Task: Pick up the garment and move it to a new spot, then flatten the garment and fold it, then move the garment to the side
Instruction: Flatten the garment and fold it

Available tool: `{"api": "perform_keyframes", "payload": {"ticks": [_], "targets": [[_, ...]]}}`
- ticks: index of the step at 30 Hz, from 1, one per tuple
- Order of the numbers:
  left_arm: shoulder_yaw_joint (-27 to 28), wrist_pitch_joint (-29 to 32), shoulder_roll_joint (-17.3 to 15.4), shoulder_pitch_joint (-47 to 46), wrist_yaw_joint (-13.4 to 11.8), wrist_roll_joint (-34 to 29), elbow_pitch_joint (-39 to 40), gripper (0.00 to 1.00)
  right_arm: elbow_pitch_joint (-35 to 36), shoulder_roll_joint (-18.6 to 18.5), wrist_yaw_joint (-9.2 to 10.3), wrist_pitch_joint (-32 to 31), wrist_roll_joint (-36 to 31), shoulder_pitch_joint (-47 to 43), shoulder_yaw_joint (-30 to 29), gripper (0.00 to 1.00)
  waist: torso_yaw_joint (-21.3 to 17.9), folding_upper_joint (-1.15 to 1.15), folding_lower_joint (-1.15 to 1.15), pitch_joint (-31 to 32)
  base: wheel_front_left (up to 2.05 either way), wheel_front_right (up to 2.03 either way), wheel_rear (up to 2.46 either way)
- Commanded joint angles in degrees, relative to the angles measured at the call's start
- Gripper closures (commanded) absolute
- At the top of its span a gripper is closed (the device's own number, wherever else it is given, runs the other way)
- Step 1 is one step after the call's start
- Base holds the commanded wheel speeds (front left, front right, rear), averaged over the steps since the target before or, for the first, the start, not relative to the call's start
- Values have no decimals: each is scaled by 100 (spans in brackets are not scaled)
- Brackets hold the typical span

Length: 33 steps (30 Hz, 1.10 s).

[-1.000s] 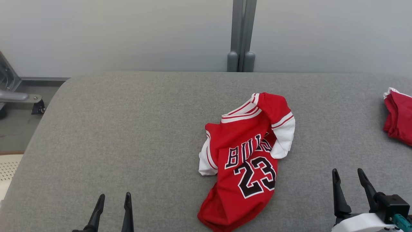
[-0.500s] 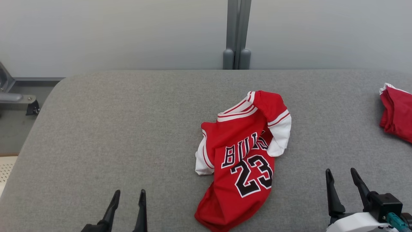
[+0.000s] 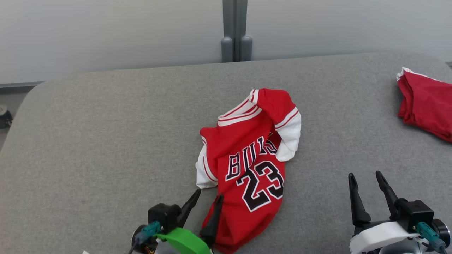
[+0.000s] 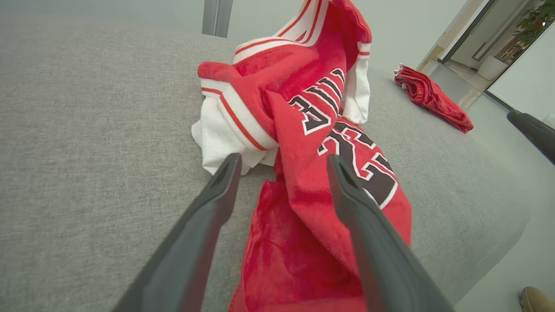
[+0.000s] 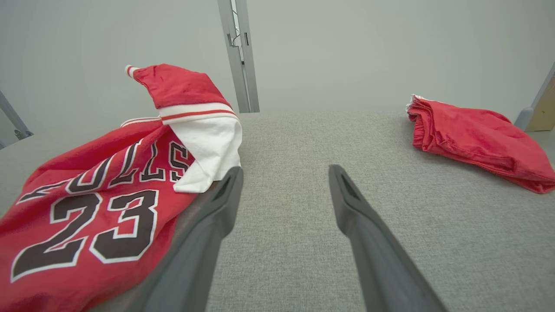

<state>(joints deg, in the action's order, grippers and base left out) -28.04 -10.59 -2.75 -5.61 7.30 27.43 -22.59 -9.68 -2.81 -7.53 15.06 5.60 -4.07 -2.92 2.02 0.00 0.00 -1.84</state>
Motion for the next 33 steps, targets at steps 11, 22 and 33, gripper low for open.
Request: {"api": "perform_keyframes", "payload": {"ticks": [11, 22, 33], "targets": [[-384, 163, -34, -996, -29, 417, -1154, 100, 8, -16, 9, 15, 40, 210, -9, 0, -682, 0, 0, -414, 0, 0, 0], [17, 131, -654, -2110, -243, 223, -776, 100, 32, -16, 9, 15, 161, 376, 114, 0, -1067, 0, 0, -655, 0, 0, 0], [106, 302, -2005, -3754, -326, -592, -1640, 100, 47, -13, 9, 15, 314, 653, 375, 0, -1767, 0, 0, -1349, 0, 0, 0]]}}
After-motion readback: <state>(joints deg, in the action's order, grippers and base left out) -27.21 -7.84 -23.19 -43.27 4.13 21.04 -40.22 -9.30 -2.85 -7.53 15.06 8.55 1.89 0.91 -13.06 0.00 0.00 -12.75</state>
